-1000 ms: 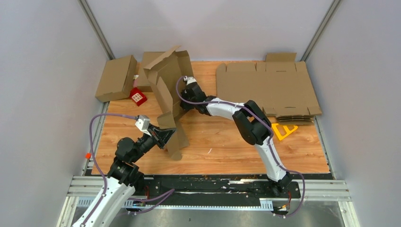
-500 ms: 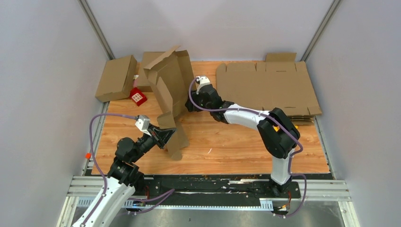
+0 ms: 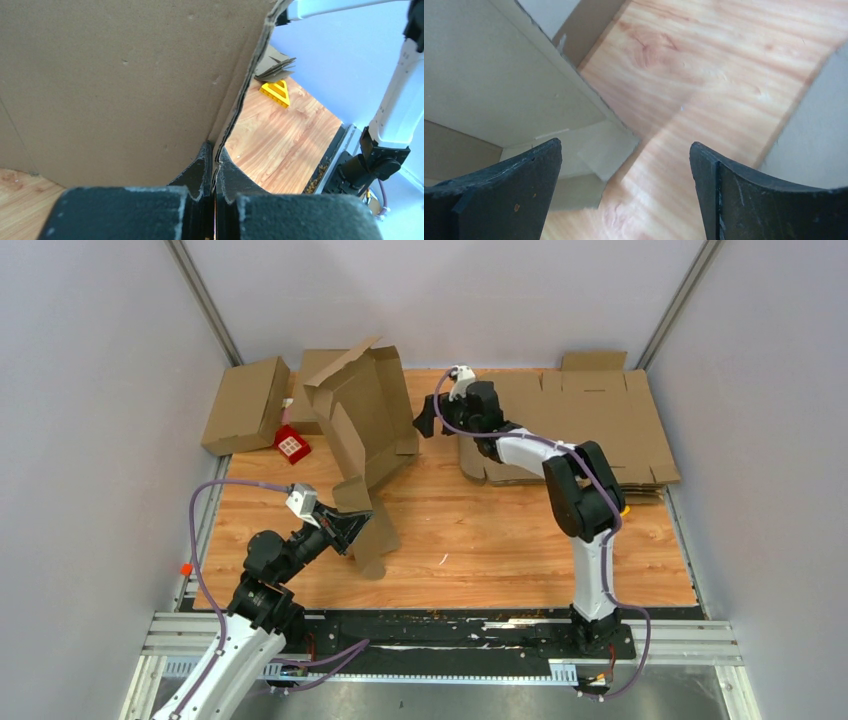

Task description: Fold the paper box

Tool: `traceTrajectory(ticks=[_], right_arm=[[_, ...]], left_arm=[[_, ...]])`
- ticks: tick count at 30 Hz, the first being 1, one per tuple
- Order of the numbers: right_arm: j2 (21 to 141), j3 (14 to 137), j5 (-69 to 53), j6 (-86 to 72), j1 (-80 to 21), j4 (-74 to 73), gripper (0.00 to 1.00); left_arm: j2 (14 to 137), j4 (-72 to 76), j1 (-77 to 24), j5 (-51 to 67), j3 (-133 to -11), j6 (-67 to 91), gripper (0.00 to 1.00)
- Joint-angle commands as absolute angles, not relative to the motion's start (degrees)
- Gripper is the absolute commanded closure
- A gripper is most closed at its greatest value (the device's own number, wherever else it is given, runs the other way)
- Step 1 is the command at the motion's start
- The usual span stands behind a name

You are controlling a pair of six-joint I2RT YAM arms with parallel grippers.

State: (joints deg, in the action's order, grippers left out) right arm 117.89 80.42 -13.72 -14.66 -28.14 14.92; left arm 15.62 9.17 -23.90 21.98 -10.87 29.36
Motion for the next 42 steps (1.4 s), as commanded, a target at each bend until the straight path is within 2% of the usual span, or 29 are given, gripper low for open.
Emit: traceTrajectory(ticks=[1,3,7,8,10,11,12,13,14,17,22,28,32,37,42], right_arm=[[124.6,90.6,-26.7,-7.0,-28.3,21.4,0.00],[128.4,97.5,-29.1,-6.1,-28.3,20.7,0.00],[134.3,106.0,-35.9,-7.4,-28.5,21.0,0.08],[135.0,107.2,-35.6,-7.9,-28.6,21.0,0.17],[134.8,107.7,-35.6,-8.3,-28.6,20.6,0.51],[133.6,106.0,-35.0,-8.5,-28.6,21.4,0.72],[131.6,103.2,-34.1,-8.7,-28.7,23.3,0.87],[129.1,99.0,-32.7,-8.8,-28.7,25.6,0.96],[125.9,94.6,-30.7,-8.9,-28.7,28.0,1.00],[116.2,82.5,-24.0,-8.4,-29.0,30.4,1.00],[99.1,67.8,-8.0,-7.4,-31.7,23.6,1.00],[85.3,52.7,9.2,-7.7,-37.5,16.0,1.00],[77.9,45.5,13.9,-10.7,-39.7,14.7,1.00],[74.2,39.2,17.7,-10.4,-43.0,17.6,0.99],[77.7,39.7,18.4,-10.5,-44.2,15.9,0.91]], left_arm=[[16.5,5.0,-23.9,23.8,-10.7,32.2,0.99],[16.4,4.4,-23.9,23.8,-11.0,32.2,0.99],[16.2,3.2,-23.9,23.5,-11.2,31.8,0.99],[16.1,3.0,-24.0,23.3,-11.2,31.5,0.99],[16.2,2.9,-23.9,22.9,-11.2,31.3,0.99],[16.2,2.9,-23.9,22.9,-11.2,31.1,0.99],[16.2,2.9,-24.0,22.8,-11.4,30.9,0.99],[16.2,2.6,-23.9,22.7,-11.5,30.6,0.99],[16.2,2.5,-24.0,22.6,-11.7,30.3,0.99],[15.9,1.4,-23.9,21.8,-12.0,28.9,0.99],[15.2,1.7,-23.9,20.5,-12.4,27.3,0.99],[18.0,5.6,-23.9,20.7,-12.9,25.4,0.99],[21.0,8.9,-23.9,21.9,-13.6,23.1,0.99],[21.2,16.1,-23.9,25.4,-11.7,24.1,0.98],[18.6,17.8,-23.9,26.8,-9.4,24.3,0.96]])
